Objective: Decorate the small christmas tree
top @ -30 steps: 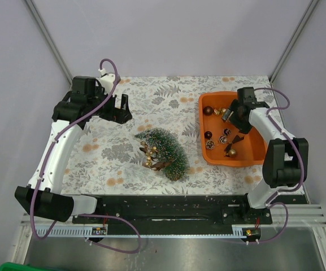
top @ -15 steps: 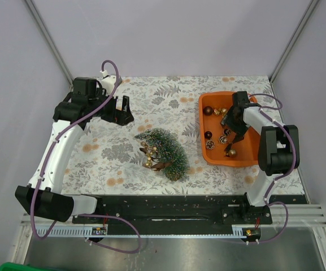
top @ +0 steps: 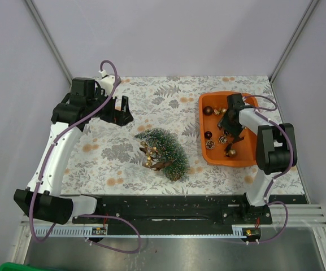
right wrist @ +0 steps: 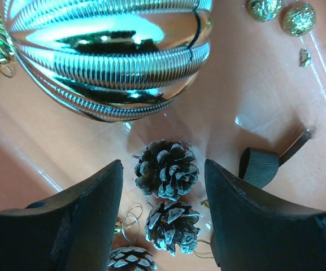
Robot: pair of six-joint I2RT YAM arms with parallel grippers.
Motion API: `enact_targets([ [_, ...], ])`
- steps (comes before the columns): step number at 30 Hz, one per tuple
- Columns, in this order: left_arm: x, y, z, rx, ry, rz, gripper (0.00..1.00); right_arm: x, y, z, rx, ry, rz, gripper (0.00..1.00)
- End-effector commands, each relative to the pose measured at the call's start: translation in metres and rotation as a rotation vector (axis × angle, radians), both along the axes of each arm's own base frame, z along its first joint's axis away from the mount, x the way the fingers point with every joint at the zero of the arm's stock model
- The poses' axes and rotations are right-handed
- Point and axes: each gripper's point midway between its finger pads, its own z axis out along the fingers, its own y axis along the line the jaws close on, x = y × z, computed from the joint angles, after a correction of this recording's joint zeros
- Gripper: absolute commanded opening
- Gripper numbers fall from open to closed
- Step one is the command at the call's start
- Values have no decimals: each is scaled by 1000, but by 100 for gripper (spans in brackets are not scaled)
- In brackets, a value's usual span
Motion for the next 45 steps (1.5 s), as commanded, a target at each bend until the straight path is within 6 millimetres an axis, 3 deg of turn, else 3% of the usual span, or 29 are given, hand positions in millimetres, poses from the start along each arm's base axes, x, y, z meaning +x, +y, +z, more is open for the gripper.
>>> enact_targets([
  [1,-4,0,15,-11,-58,-18,99,3,-2,-3,-44,-14,-24,66],
  [5,-6,0,20,-8,-66,-21,99,-1,-6,8,-80,-48,-39,58],
  [10,-9,-1,21,-13,-70,-27,99,-2,-17,43,-139,-143,-63,52],
  [14,-12,-2,25,-21,-73,-37,99,-4,-16,81,-180,-224,-55,51],
  [17,-17,-2,33,-26,-90,-44,99,-8,-8,126,-189,-338,-39,51],
  [21,-23,-4,44,-33,-106,-63,99,-15,8,191,-131,-502,-12,50],
  [24,-30,-7,52,-47,-113,-90,99,-27,23,227,-50,-574,47,50],
  [28,-44,-13,65,-71,-143,-162,99,-48,62,267,160,-701,194,50],
  [32,-72,-27,90,-117,-202,-321,99,-71,106,291,375,-747,389,50],
  [35,-93,-35,102,-146,-217,-430,99,-87,125,319,481,-811,493,50],
  [39,-109,-41,107,-168,-226,-522,99,-106,144,351,577,-872,626,51],
  [45,-114,-47,112,-214,-214,-551,99,-137,165,374,686,-923,827,52],
])
